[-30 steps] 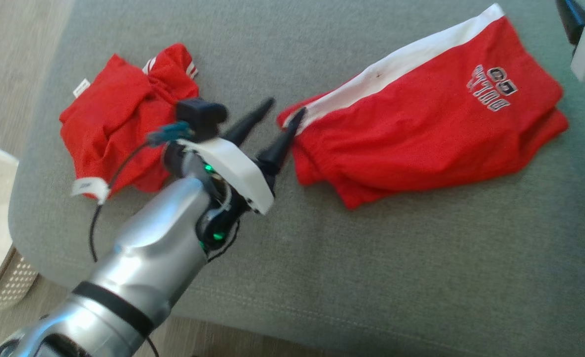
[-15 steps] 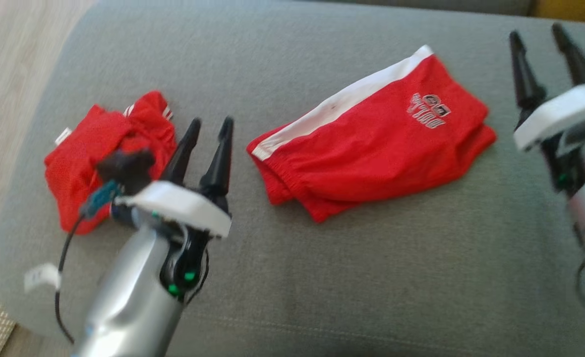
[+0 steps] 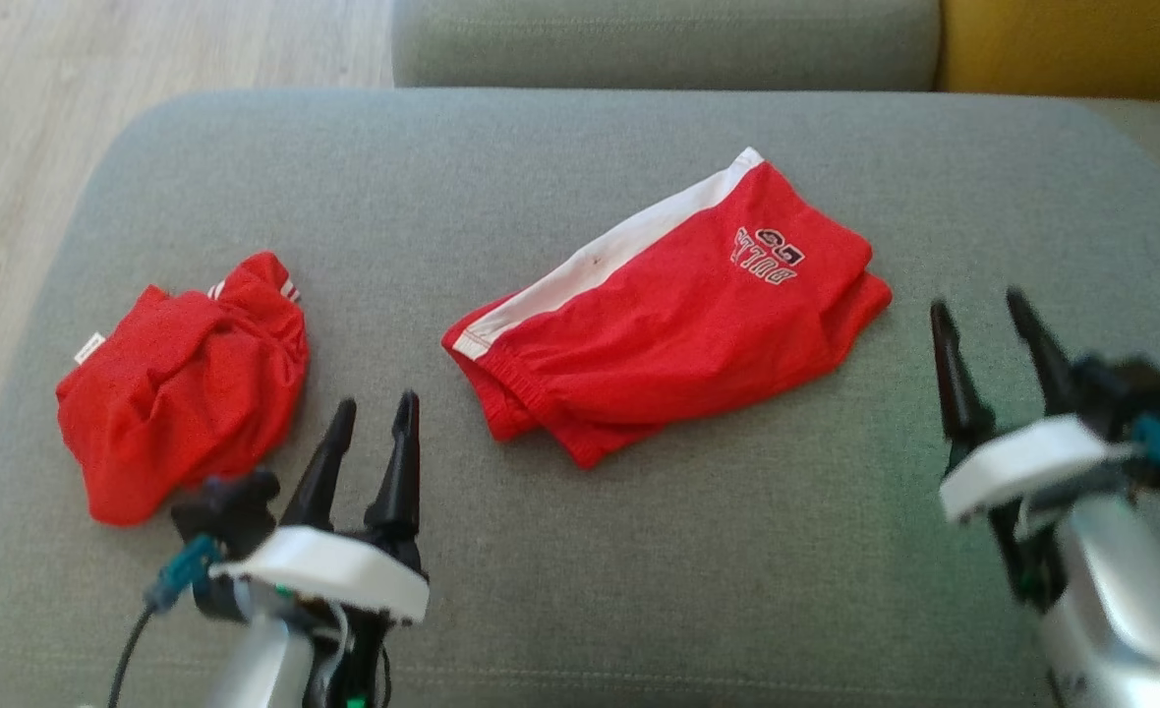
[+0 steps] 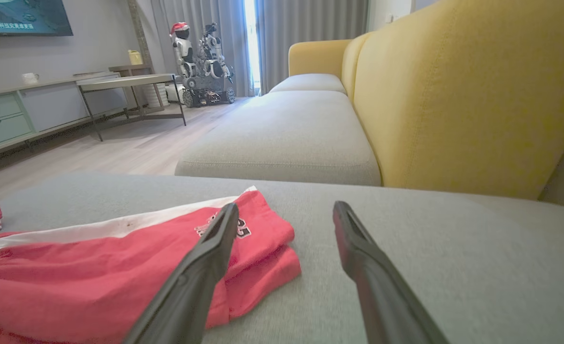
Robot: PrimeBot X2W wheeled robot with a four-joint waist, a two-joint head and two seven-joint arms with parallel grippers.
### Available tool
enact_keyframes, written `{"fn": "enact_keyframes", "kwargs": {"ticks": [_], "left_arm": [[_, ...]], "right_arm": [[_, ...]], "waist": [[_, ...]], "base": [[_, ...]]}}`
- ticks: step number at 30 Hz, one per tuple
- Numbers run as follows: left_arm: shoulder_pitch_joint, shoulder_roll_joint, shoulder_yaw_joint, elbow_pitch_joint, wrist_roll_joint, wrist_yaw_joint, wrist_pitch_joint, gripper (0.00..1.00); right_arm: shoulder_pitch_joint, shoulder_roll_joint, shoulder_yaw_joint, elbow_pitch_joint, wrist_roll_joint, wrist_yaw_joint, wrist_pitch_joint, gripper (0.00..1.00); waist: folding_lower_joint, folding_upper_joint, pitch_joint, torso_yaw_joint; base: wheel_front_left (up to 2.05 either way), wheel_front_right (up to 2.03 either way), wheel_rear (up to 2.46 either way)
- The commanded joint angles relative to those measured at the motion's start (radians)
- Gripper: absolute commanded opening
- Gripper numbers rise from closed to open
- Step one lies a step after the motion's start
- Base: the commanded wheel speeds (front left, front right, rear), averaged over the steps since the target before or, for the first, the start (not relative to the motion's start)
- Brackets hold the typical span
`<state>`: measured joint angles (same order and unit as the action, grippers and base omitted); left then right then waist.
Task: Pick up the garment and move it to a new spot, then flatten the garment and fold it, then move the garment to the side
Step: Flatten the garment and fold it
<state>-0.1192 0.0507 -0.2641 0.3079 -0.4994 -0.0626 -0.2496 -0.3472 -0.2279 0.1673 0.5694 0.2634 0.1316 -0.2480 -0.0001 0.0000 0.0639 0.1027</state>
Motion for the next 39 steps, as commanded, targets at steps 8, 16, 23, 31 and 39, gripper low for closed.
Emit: {"fn": "enact_keyframes", "kwargs": {"ticks": [8, 16, 23, 31, 39], "left_arm": [[0.058, 0.000, 0.019, -0.070, -0.009, 0.005, -0.012, 1.00], [0.039, 0.000, 0.008, -0.077, -0.007, 0.006, -0.012, 1.00], [0.035, 0.000, 0.009, -0.107, -0.018, 0.005, -0.012, 1.00], [0.008, 0.000, -0.020, -0.122, -0.038, -0.002, -0.012, 1.00], [-0.020, 0.000, -0.076, -0.129, -0.052, -0.004, -0.012, 1.00]], "right_arm": [[0.124, 0.081, -0.062, -0.105, -0.081, -0.001, 0.000, 1.00], [0.139, 0.109, -0.099, -0.113, 0.028, -0.001, 0.121, 1.00], [0.095, 0.134, -0.146, -0.105, 0.240, -0.001, 0.291, 1.00], [0.021, 0.144, -0.218, -0.091, 0.395, -0.001, 0.480, 1.00], [-0.068, 0.166, -0.351, -0.019, 0.473, -0.001, 0.560, 1.00]], "waist": [[0.0001, 0.0000, -0.037, -0.002], [0.0001, 0.0000, -0.028, 0.027], [0.0001, 0.0000, 0.016, 0.057], [0.0001, 0.0000, 0.092, 0.113], [0.0001, 0.0000, 0.136, 0.170]], "base": [[0.00, 0.00, 0.00], [0.00, 0.00, 0.00], [0.00, 0.00, 0.00], [0.00, 0.00, 0.00], [0.00, 0.00, 0.00]]}}
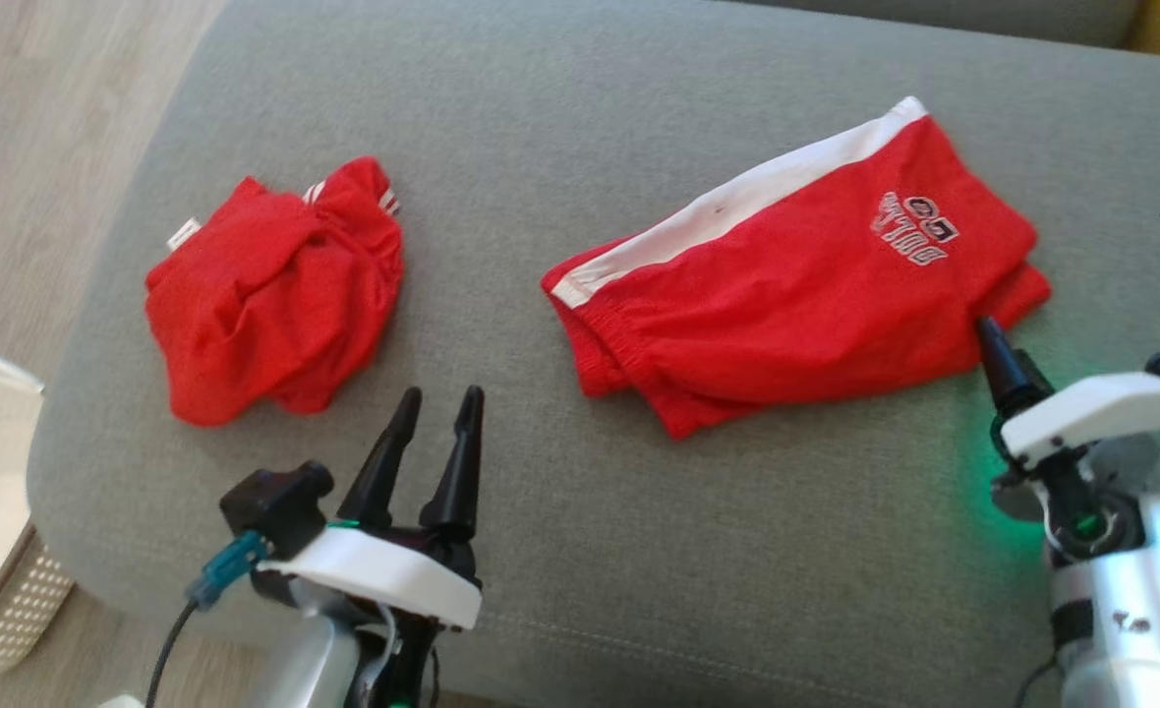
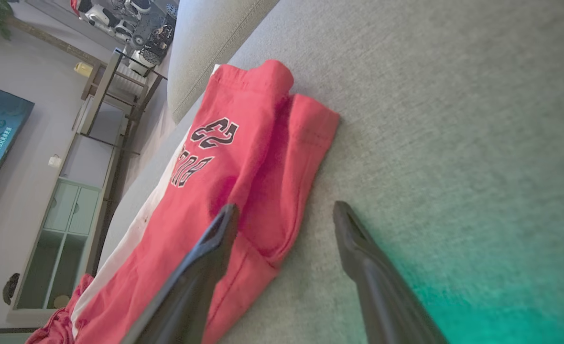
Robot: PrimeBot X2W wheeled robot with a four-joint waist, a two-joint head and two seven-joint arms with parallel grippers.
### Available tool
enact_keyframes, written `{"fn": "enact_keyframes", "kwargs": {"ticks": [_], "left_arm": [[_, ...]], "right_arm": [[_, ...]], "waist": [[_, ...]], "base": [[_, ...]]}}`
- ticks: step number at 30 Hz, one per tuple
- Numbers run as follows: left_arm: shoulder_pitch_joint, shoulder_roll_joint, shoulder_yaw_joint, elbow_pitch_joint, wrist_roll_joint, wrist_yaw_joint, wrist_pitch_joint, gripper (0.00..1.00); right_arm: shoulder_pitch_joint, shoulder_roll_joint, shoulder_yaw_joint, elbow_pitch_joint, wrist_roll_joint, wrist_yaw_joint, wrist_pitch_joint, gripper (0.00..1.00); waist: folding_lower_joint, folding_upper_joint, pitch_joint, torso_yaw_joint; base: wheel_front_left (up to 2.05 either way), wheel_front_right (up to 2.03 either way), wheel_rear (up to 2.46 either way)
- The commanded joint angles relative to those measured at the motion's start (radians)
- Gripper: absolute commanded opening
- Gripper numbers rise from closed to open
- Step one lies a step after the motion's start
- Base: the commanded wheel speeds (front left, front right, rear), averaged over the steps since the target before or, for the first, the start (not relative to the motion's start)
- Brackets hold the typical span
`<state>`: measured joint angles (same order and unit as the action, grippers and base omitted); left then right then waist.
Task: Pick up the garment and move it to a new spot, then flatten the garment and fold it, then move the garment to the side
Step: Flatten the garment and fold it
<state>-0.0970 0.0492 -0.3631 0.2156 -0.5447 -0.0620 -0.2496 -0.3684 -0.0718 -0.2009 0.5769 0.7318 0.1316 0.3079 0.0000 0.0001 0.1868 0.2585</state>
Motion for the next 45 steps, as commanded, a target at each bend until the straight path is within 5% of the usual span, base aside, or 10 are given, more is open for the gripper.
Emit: {"fn": "enact_keyframes", "kwargs": {"ticks": [1, 21, 22, 23, 24, 39, 45], "left_arm": [[-0.045, 0.001, 0.018, -0.038, -0.008, -0.003, -0.012, 1.00], [-0.093, 0.001, -0.022, -0.031, -0.011, 0.001, -0.012, 1.00], [-0.096, 0.001, -0.023, -0.031, -0.012, 0.001, -0.012, 1.00], [-0.098, 0.001, -0.024, -0.031, -0.013, 0.001, -0.012, 1.00], [-0.099, 0.001, -0.025, -0.031, -0.014, 0.001, -0.012, 1.00], [-0.099, 0.001, -0.015, -0.019, -0.003, -0.002, -0.012, 1.00], [-0.088, 0.001, -0.010, -0.015, 0.003, 0.000, -0.012, 1.00]], "right_arm": [[-0.058, 0.011, 0.005, -0.016, 0.005, -0.001, 0.012, 1.00], [-0.256, 0.021, -0.082, 0.196, -0.061, -0.001, 0.047, 1.00], [-0.264, 0.021, -0.084, 0.206, -0.066, -0.001, 0.046, 0.84], [-0.271, 0.021, -0.084, 0.216, -0.074, -0.001, 0.043, 0.19], [-0.277, 0.021, -0.086, 0.223, -0.083, -0.001, 0.035, 0.00], [-0.268, 0.013, -0.096, 0.177, -0.073, -0.001, -0.217, 0.00], [-0.251, -0.028, -0.236, 0.255, -0.214, -0.001, -0.405, 0.00]], "waist": [[0.0000, -0.0001, 0.018, 0.019], [0.0000, -0.0001, 0.087, 0.060], [0.0000, -0.0001, 0.089, 0.061], [0.0000, -0.0001, 0.089, 0.061], [0.0000, -0.0001, 0.090, 0.062], [0.0000, -0.0001, 0.069, 0.025], [0.0000, -0.0001, 0.040, -0.007]], "base": [[0.00, 0.00, 0.00], [0.00, 0.00, 0.00], [0.00, 0.00, 0.00], [0.00, 0.00, 0.00], [0.00, 0.00, 0.00], [0.00, 0.00, 0.00], [0.00, 0.00, 0.00]]}}
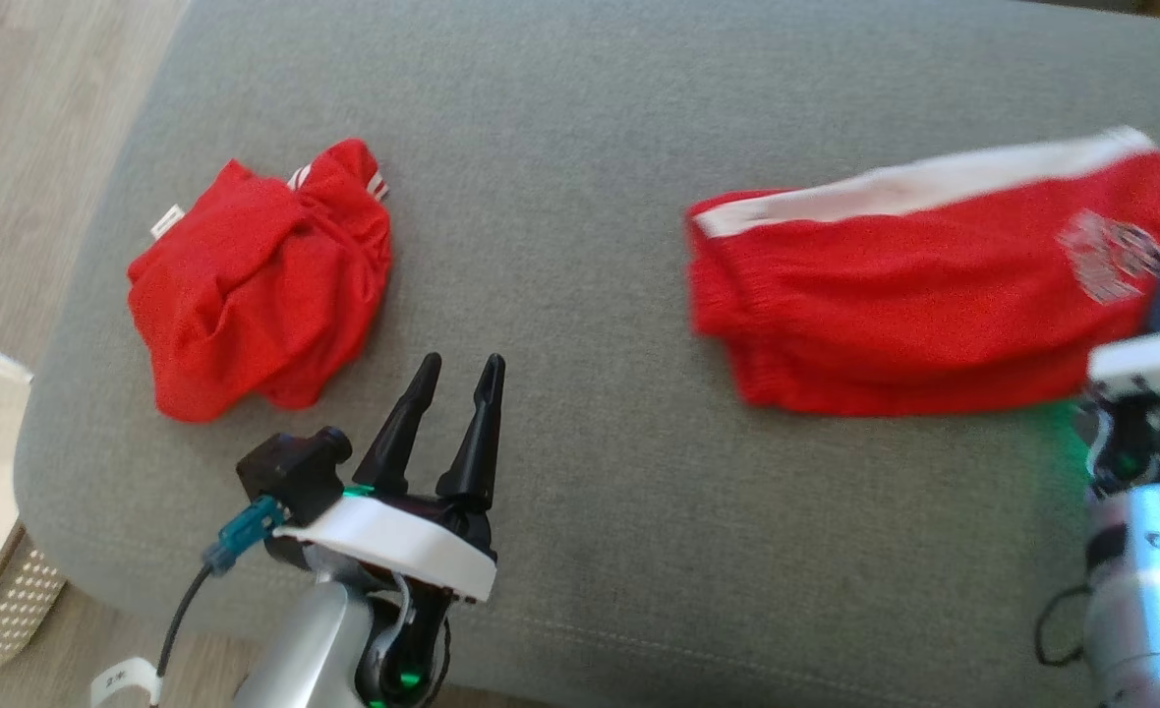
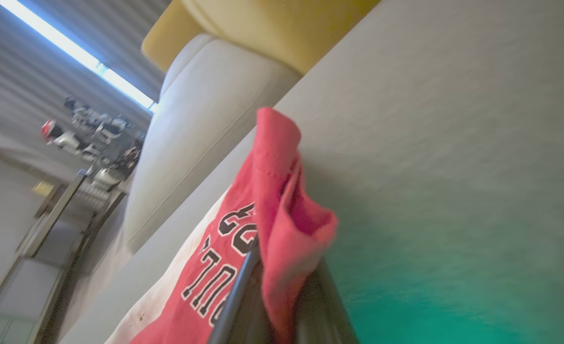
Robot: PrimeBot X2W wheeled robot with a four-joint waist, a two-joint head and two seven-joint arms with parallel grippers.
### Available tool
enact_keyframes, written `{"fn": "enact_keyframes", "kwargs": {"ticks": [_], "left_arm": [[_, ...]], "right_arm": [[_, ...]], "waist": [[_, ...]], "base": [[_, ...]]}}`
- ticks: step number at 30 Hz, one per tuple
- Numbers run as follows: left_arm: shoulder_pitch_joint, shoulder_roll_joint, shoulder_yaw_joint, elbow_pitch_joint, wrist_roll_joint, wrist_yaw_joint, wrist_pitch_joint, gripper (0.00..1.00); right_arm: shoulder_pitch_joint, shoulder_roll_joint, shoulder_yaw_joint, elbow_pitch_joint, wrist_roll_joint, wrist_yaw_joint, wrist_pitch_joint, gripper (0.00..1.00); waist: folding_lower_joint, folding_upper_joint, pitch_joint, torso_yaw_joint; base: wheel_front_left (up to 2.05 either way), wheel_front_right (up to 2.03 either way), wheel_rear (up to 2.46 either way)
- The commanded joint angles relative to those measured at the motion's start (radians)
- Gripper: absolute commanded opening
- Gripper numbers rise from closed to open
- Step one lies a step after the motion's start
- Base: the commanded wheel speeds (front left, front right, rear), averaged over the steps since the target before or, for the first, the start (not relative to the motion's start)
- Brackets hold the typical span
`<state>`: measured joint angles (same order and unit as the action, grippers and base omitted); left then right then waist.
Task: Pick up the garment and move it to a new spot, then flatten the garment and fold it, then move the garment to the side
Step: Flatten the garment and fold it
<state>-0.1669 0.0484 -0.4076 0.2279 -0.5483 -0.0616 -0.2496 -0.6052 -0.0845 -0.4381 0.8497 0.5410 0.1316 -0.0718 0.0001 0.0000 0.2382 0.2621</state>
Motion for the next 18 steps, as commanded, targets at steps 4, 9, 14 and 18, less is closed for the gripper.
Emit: {"fn": "enact_keyframes", "kwargs": {"ticks": [4, 9, 14, 18], "left_arm": [[-0.005, 0.002, 0.037, -0.024, 0.009, 0.003, -0.012, 1.00], [0.005, 0.002, 0.032, -0.025, 0.001, 0.003, -0.012, 1.00], [0.004, 0.002, 0.021, -0.016, -0.012, 0.003, -0.012, 1.00], [0.010, 0.002, 0.027, -0.011, 0.000, 0.007, -0.012, 1.00]], "right_arm": [[-0.019, -0.020, -0.166, 0.055, -0.179, -0.001, -0.135, 0.00], [-0.041, 0.011, -0.290, 0.093, -0.345, -0.001, -0.157, 0.00], [-0.075, 0.030, -0.322, 0.096, -0.402, -0.001, -0.164, 0.00], [-0.102, 0.033, -0.167, 0.095, -0.368, -0.001, -0.172, 0.00]], "waist": [[-0.0001, 0.0000, -0.034, -0.035], [-0.0001, 0.0000, -0.048, -0.056], [-0.0001, 0.0000, -0.069, -0.053], [-0.0001, 0.0000, -0.095, -0.044]], "base": [[0.00, 0.00, 0.00], [0.00, 0.00, 0.00], [0.00, 0.00, 0.00], [0.00, 0.00, 0.00]]}}
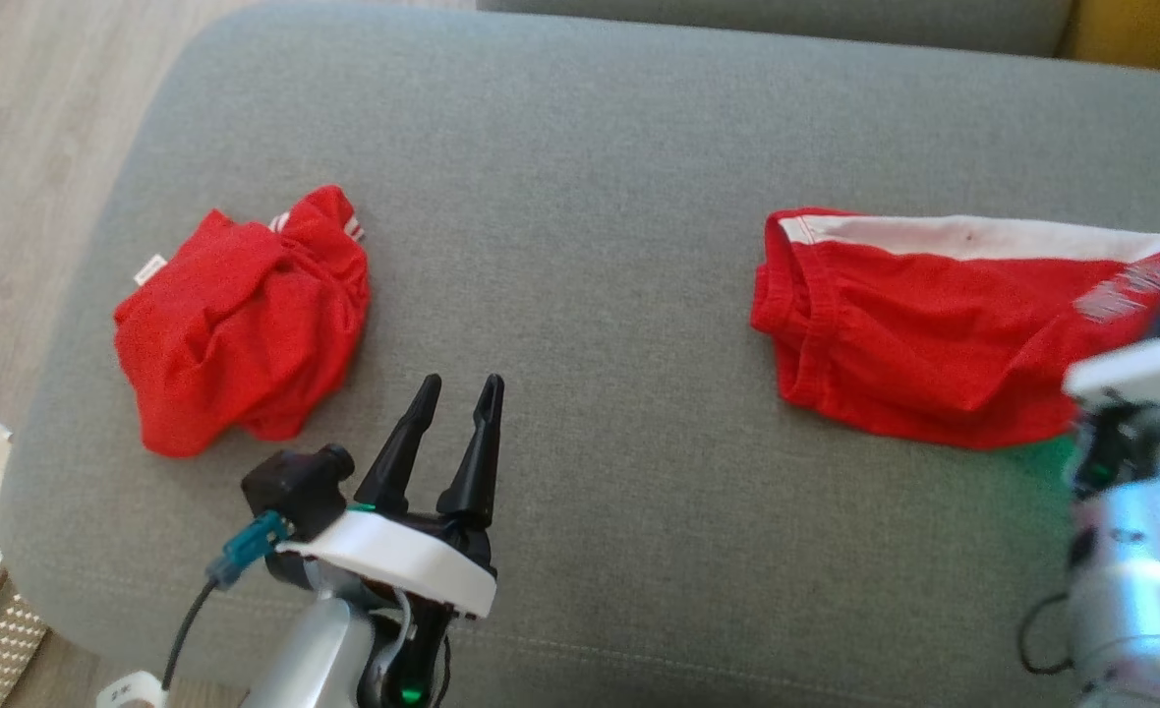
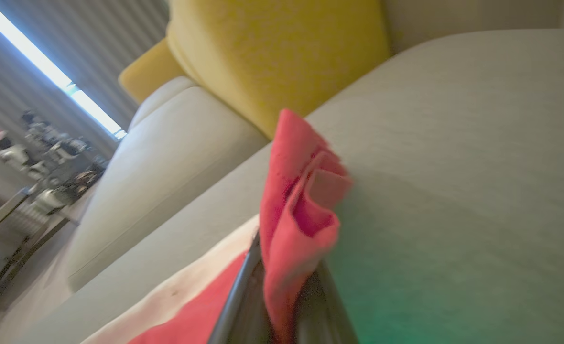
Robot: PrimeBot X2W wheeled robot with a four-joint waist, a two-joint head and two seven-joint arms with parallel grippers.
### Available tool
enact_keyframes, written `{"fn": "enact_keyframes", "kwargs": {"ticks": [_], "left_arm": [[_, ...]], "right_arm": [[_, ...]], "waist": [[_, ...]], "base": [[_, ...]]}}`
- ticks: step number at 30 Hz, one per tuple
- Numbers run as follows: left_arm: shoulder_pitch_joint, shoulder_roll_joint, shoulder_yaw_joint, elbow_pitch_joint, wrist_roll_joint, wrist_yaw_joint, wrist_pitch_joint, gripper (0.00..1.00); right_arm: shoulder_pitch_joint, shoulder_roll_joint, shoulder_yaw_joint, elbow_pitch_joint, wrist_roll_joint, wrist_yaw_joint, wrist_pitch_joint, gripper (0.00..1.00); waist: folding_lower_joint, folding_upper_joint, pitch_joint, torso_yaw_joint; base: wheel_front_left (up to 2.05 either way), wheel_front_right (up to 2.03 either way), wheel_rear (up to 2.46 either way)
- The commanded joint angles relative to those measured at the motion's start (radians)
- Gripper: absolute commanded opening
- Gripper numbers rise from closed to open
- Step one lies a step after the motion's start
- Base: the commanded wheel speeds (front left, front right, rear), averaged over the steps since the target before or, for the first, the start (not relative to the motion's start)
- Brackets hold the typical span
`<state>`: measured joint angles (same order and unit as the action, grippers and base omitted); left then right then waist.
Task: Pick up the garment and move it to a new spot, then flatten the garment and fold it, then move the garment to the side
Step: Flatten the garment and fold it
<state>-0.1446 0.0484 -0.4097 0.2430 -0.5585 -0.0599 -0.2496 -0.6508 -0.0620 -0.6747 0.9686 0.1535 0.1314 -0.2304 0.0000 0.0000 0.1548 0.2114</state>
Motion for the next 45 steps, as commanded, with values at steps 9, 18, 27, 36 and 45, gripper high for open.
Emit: {"fn": "enact_keyframes", "kwargs": {"ticks": [9, 18, 27, 36, 45], "left_arm": [[0.015, 0.002, 0.010, -0.029, 0.040, 0.012, -0.012, 1.00], [0.031, 0.002, 0.010, -0.032, 0.034, 0.017, -0.012, 1.00], [0.034, 0.002, 0.004, -0.027, 0.027, 0.019, -0.012, 1.00], [0.041, 0.002, 0.005, -0.021, 0.029, 0.020, -0.012, 1.00], [0.035, 0.002, 0.011, -0.021, 0.029, 0.021, -0.012, 1.00]], "right_arm": [[0.052, 0.012, 0.463, -0.132, 0.238, -0.001, -0.027, 0.00], [0.174, 0.012, 0.815, -0.291, 0.330, -0.001, 0.001, 0.00], [0.228, 0.010, 0.942, -0.282, 0.337, -0.001, 0.053, 0.00], [0.244, 0.008, 1.054, -0.301, 0.381, -0.001, 0.085, 1.00], [0.266, -0.003, 1.158, -0.281, 0.474, -0.001, 0.248, 1.00]], "waist": [[0.0000, 0.0000, -0.057, 0.027], [0.0000, 0.0000, -0.061, 0.054], [0.0000, 0.0000, -0.062, 0.074], [0.0000, 0.0000, -0.063, 0.064], [0.0000, 0.0000, -0.058, 0.045]], "base": [[0.00, 0.00, 0.00], [0.00, 0.00, 0.00], [0.00, 0.00, 0.00], [0.00, 0.00, 0.00], [0.00, 0.00, 0.00]]}}
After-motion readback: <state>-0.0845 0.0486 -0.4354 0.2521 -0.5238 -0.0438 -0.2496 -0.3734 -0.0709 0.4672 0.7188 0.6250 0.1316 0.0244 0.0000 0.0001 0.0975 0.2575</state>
